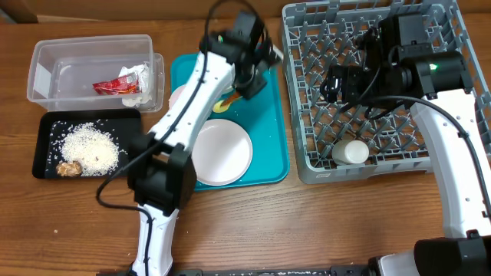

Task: Sort waste into correct bins and load items into the dishwasher
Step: 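Place the carrot onto the rice on the black tray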

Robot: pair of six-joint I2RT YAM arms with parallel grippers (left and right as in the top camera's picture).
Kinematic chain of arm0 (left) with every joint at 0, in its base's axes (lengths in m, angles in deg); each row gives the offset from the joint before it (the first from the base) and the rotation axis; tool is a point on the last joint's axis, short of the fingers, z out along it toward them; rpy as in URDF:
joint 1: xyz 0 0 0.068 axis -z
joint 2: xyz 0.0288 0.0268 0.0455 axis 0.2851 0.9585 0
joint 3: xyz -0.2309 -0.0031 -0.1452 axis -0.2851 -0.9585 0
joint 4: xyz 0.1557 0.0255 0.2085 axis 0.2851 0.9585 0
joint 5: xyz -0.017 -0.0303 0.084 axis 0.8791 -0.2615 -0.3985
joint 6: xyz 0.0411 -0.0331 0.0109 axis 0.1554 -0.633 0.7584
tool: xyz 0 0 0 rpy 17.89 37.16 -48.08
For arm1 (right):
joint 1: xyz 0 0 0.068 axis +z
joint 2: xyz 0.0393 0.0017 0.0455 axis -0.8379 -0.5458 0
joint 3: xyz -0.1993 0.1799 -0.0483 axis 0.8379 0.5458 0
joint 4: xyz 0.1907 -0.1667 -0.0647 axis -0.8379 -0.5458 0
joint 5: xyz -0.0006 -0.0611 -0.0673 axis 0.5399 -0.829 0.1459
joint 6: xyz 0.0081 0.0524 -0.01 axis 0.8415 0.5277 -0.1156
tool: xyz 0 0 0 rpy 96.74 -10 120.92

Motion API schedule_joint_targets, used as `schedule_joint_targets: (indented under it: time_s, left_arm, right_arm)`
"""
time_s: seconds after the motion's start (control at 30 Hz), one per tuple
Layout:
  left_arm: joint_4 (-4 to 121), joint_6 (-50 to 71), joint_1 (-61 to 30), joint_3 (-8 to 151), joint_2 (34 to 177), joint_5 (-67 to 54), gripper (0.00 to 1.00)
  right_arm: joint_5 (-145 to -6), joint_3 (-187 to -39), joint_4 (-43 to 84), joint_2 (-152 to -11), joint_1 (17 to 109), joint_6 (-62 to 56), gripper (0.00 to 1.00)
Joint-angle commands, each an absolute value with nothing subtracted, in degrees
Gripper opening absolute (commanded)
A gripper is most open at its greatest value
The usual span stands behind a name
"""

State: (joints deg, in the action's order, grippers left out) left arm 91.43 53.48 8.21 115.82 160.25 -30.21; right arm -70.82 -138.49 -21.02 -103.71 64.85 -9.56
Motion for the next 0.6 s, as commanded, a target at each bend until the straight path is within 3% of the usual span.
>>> schedule_joint_targets:
  time_s: [0.0, 0.13, 0.27, 0.33, 0.57]
  left_arm:
    - [103.5, 44.6, 6.7, 135.6, 159.0, -32.3, 0.04]
    - [121.4, 32.8, -0.4, 154.3, 158.5, -41.0, 0.04]
    - [121.4, 26.5, -15.2, 153.5, 149.2, -31.9, 0.04]
    - [121.4, 26.4, -23.3, 146.6, 142.6, -27.5, 0.04]
    - [119.3, 23.6, -39.7, 108.8, 127.8, -35.1, 0.04]
  right_arm:
    - [-71.2, -139.6, -20.6, -103.0, 65.1, -10.0, 1.00]
    - [-71.2, -139.6, -20.1, -103.0, 65.1, -10.0, 1.00]
    - [-71.2, -139.6, -19.3, -103.0, 65.1, -10.0, 1.00]
    - [-71.2, -139.6, -19.2, -103.0, 65.1, -10.0, 1.00]
    - [-71.2, -139.6, -17.7, -103.0, 65.1, -10.0, 1.00]
